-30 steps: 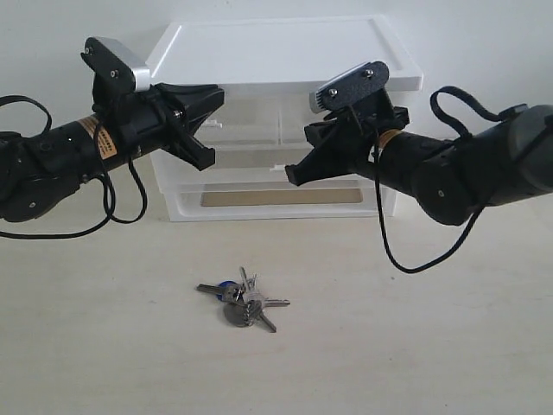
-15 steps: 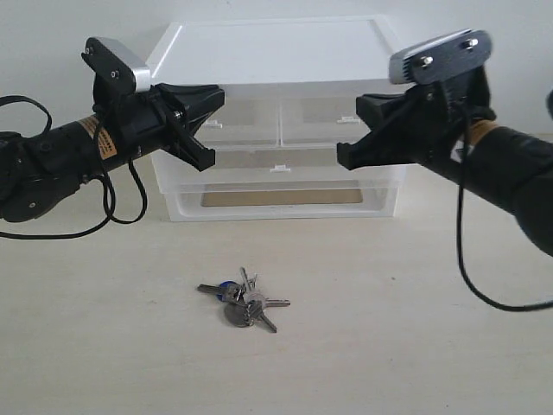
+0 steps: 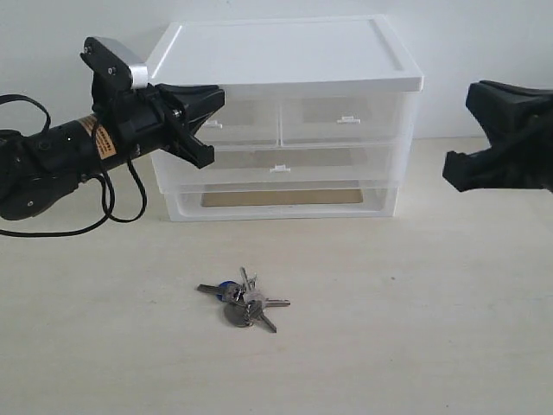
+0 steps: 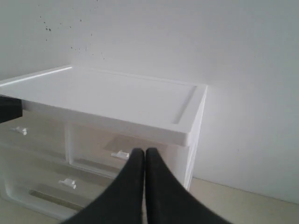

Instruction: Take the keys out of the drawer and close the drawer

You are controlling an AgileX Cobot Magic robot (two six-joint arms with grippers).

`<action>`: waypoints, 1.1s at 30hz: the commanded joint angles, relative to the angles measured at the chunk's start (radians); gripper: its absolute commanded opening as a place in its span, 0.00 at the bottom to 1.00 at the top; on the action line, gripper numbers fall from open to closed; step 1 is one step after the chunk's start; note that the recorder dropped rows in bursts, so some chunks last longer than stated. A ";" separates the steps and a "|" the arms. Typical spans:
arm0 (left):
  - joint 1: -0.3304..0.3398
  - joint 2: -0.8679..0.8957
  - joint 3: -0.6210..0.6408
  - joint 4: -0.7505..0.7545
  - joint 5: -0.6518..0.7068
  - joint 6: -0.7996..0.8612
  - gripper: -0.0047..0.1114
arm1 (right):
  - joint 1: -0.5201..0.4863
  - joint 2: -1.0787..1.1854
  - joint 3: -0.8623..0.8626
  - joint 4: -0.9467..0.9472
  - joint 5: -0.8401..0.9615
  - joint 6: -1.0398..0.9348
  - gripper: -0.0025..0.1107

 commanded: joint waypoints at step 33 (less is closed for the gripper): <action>0.012 -0.928 0.623 -0.060 0.057 -0.139 0.08 | -0.005 -0.734 0.034 0.023 0.509 0.040 0.02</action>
